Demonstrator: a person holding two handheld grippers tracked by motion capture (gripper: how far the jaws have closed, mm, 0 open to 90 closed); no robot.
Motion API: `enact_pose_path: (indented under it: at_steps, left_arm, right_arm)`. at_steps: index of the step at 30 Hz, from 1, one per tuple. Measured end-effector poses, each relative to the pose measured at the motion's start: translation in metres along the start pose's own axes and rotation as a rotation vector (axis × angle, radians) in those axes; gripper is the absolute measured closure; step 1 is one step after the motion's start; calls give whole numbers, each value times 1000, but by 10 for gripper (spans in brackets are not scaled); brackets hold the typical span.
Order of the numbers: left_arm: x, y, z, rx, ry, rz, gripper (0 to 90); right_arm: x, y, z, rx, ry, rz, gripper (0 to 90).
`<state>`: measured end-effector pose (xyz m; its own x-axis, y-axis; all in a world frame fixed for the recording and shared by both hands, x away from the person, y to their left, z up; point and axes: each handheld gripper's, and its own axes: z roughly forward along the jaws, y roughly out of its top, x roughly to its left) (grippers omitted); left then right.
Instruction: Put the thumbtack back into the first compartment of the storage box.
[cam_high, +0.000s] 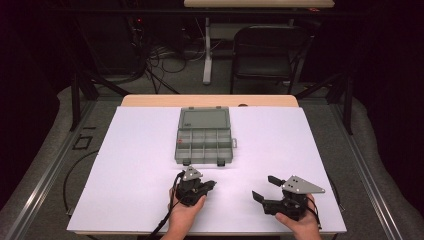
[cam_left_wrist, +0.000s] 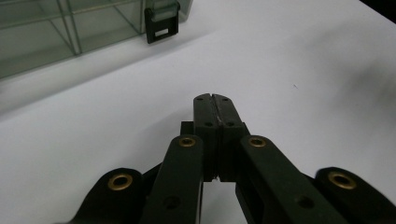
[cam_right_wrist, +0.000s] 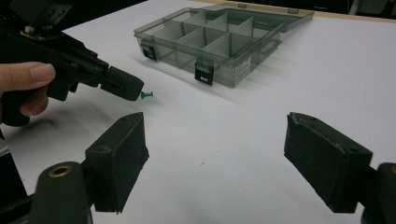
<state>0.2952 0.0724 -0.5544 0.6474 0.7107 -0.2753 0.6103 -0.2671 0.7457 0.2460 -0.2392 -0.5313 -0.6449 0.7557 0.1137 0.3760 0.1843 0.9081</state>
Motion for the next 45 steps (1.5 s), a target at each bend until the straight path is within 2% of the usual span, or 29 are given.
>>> enact_pose_path:
  at_steps: [15,20,27,31,36,39,43,45]
  left_arm:
    - [13,18,-25,-61,15,-20,900]
    - [22,31,-35,-98,23,-39,900]
    - [34,46,-46,-96,39,-35,900]
    - [42,54,-52,-99,41,-43,900]
    - [55,70,-58,-107,69,-56,900]
    - [64,81,-59,-104,99,-51,900]
    - [74,91,-59,-106,124,-61,900]
    - [83,100,-58,-106,150,-71,900]
  right_arm:
    - [-3,-2,0,4,-7,16,201]
    - [-2,-3,-1,7,-8,9,201]
    - [-3,-2,0,6,-11,25,201]
    - [-1,-2,0,9,-12,16,202]
    - [-1,-2,0,13,-9,14,203]
    - [-2,-2,1,8,-7,11,202]
    - [-2,-2,1,8,-8,13,203]
    - [-2,-1,1,8,-7,15,203]
